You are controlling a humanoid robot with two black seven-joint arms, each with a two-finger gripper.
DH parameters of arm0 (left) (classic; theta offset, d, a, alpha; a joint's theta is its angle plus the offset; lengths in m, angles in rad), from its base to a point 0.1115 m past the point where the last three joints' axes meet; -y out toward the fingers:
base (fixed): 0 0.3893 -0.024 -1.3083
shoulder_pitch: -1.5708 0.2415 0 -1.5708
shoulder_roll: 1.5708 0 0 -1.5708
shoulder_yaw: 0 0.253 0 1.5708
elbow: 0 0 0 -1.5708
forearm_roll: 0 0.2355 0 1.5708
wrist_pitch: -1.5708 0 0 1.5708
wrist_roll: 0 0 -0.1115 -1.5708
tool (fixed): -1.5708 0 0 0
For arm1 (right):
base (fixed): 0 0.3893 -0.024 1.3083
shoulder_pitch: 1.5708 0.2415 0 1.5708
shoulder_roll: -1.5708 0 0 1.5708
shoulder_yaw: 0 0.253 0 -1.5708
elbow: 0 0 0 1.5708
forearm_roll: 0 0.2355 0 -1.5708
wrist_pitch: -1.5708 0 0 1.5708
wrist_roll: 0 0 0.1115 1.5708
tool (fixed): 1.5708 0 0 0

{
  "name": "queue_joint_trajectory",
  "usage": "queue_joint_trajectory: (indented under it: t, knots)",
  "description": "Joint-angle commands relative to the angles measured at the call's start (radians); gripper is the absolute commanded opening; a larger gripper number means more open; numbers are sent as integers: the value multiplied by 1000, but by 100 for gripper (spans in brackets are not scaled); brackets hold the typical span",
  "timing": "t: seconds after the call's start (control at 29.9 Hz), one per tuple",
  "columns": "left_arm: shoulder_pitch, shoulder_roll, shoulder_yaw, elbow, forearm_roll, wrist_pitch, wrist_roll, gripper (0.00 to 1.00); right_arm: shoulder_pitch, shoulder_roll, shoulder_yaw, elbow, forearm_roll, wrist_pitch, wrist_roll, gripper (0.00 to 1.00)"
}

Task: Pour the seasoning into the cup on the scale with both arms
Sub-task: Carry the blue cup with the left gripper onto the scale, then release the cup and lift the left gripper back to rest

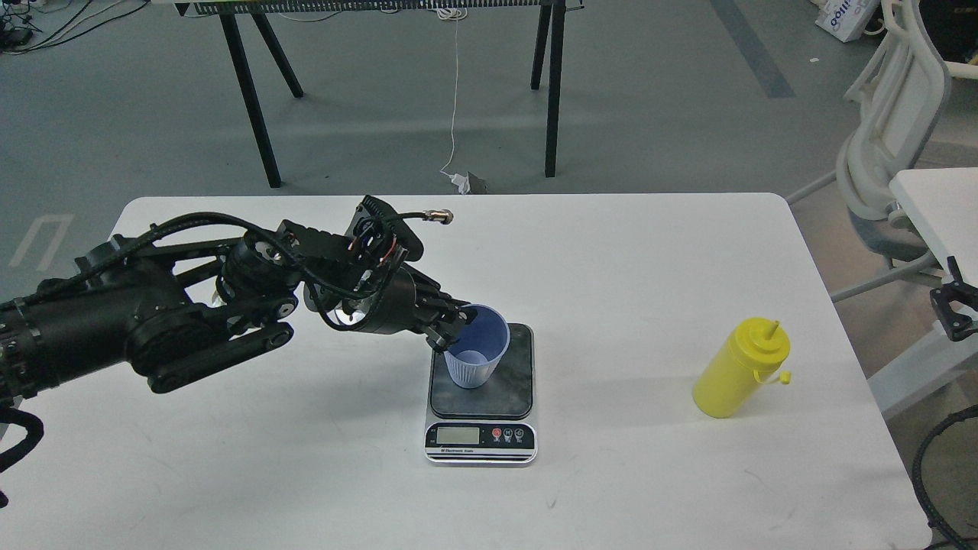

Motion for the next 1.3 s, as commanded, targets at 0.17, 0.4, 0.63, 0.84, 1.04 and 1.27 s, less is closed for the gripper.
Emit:
queue_joint_trajectory:
  t: [0.17, 0.4, 0.63, 0.84, 1.04, 1.27]
  knots:
    - [-3, 0, -48, -3, -20, 23, -3, 78, -8, -7, 0, -1, 0, 0, -1, 100]
    - [-9, 21, -227, -5, -369, 25, -1, 92, -101, -36, 34, 34, 20, 0, -1, 100]
    - [17, 72, -459, 136, -954, 26, -10, 99, -328, -101, 63, 215, 77, 0, -1, 99]
    - [28, 64, -539, 245, -1469, 26, -7, 99, -506, -96, 55, 382, 78, 0, -1, 99]
    - [34, 61, -553, 398, -1802, 31, -10, 100, -640, -28, -6, 545, 71, 0, -12, 100]
    - [49, 78, -591, 480, -2051, 26, 8, 100, -627, 153, -141, 577, 31, 0, -12, 99]
